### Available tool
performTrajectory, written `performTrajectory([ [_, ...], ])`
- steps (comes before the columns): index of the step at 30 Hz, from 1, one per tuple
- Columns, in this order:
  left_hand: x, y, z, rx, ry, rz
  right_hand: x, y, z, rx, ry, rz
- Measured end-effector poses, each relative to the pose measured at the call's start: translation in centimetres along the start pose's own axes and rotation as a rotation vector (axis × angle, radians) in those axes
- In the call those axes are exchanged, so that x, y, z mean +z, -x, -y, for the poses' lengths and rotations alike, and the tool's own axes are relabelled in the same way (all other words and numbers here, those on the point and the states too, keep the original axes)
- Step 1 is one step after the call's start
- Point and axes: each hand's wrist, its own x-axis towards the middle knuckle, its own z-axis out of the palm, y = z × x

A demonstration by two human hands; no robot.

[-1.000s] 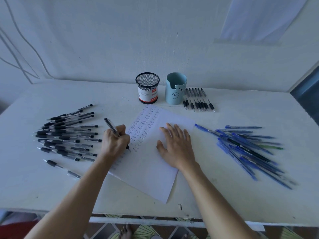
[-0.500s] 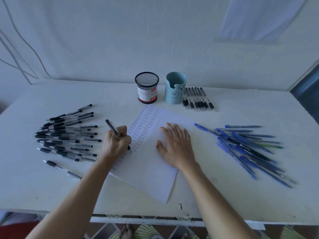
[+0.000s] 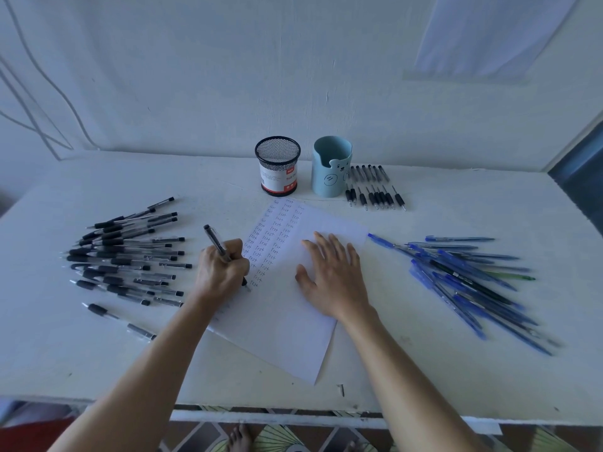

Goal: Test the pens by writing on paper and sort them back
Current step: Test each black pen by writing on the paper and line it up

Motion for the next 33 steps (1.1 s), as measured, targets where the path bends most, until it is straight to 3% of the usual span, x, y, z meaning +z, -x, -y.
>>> performTrajectory([
  [19,0.3,0.0,0.1,-0.008,0.007,-0.008,-0.2,0.1,0.0,-0.006,0.006,0.013],
  [27,-0.4,-0.9,-0.4,-0.2,0.582,-0.034,-0.1,0.0,-0.1,-0.006,0.001,0.011],
  [33,-0.4,-1.1,-0.5,-0.087,0.39,0.044,-0.2,0.0,0.0,0.001,-0.016,0.015],
])
